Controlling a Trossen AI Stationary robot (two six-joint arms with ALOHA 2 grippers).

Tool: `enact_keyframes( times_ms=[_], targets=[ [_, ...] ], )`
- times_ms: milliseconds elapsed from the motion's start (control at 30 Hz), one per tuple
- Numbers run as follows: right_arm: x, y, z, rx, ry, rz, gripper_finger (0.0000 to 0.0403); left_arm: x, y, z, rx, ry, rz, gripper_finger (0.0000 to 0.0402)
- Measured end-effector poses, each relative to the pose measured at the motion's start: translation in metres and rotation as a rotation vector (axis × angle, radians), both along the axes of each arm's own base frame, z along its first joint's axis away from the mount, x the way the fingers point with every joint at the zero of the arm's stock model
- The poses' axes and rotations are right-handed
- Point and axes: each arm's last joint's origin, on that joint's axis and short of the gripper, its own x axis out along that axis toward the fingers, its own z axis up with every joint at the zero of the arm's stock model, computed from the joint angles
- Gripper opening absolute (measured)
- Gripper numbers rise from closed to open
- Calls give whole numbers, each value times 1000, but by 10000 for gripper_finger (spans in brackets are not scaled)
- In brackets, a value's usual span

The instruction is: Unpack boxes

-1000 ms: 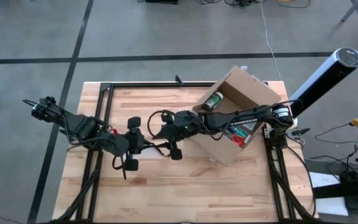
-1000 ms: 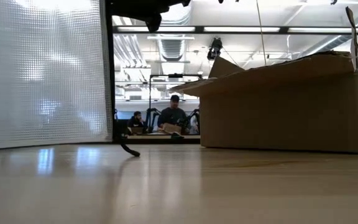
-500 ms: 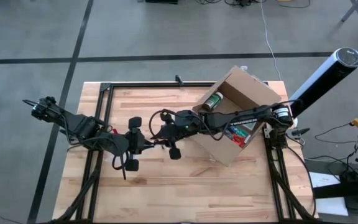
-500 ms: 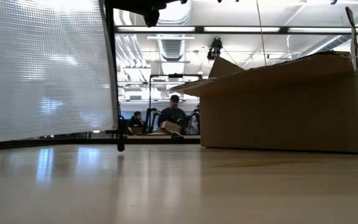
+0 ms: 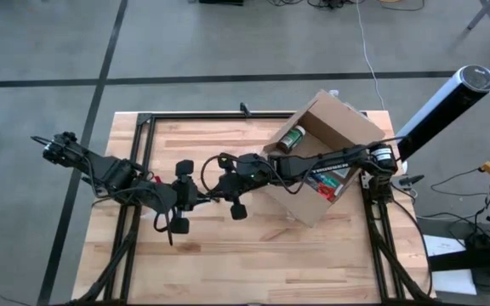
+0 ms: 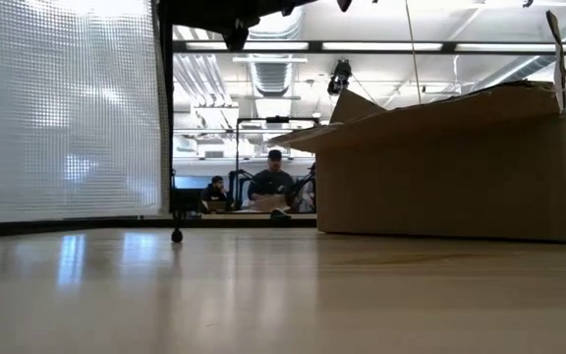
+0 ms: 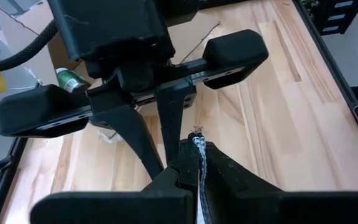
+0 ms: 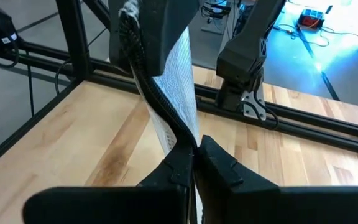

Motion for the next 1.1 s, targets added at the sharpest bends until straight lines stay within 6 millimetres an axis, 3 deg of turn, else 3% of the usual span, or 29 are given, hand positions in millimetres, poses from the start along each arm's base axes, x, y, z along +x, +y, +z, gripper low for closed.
enact_keyframes(
  times_ms=[433, 667, 933, 1100],
  targets=[
    [2, -10, 4, -39, -54, -20, 5, 0, -2, 0, -39, 5, -26, 0],
    [1, -20, 1, -49, -20, -64, 33, 0, -2, 0, -51, 18, -43, 0],
    [4, -18, -4, -52, -15, -12, 79, 0, -2, -1, -36, 20, -54, 0],
    [8, -16, -12, -38, -7, 42, 77, 0, -1, 0, -30, 16, -49, 0]
  ],
)
